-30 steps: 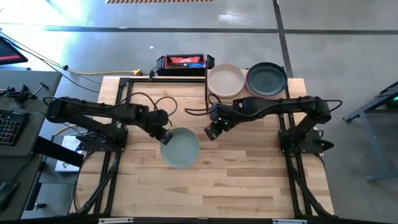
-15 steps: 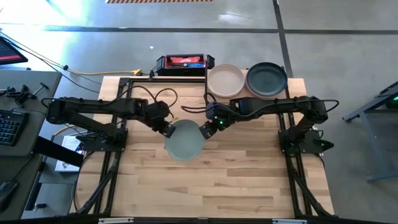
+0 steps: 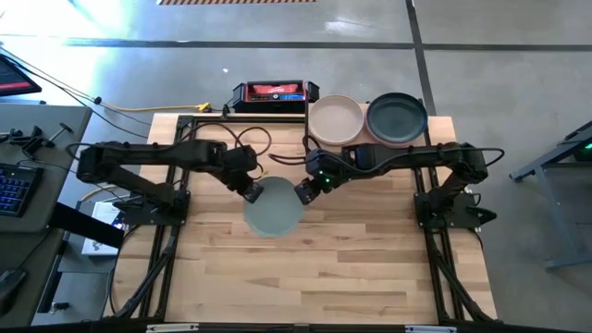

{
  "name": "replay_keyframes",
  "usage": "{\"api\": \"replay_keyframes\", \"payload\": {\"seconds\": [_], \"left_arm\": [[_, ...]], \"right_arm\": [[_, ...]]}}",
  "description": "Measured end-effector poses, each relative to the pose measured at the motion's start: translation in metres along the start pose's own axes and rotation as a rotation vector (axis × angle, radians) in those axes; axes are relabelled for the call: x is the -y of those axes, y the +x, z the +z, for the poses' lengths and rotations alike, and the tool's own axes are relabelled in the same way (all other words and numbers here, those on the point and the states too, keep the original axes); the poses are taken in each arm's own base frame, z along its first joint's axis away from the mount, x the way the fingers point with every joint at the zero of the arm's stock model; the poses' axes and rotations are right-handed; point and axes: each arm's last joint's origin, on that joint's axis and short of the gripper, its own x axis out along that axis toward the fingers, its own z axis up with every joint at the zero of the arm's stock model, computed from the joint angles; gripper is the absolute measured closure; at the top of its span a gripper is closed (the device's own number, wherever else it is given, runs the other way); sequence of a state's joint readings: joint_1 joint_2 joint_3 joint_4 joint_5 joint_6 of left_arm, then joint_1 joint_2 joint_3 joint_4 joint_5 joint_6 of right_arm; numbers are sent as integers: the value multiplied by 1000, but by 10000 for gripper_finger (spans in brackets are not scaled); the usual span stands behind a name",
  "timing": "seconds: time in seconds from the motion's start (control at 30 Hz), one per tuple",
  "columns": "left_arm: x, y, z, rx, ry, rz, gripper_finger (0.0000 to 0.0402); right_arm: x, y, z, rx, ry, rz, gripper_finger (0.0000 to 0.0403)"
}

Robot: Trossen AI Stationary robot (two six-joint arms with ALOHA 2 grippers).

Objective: Place and stack plates onto a shelf
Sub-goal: Stack the light blue plate on top of the gray plate on the shelf

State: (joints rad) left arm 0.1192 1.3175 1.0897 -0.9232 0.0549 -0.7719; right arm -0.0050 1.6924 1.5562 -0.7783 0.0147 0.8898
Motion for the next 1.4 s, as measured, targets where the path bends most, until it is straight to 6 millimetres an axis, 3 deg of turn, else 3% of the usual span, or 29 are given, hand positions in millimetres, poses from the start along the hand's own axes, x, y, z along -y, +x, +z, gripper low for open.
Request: {"api": "replay_keyframes", "payload": {"seconds": [0.3,0.53,0.97,1.4], "left_arm": [[18,-3,20,46,87,13,401],[20,-3,24,71,111,35,401],[21,-3,26,122,113,59,401],[22,-3,28,139,139,47,401]], "right_arm": [[3,0,-2,-21,5,-28,261],[10,-1,-7,-77,30,-100,263],[10,7,-7,-78,16,-117,368],[10,8,-7,-81,-24,-105,386]]}}
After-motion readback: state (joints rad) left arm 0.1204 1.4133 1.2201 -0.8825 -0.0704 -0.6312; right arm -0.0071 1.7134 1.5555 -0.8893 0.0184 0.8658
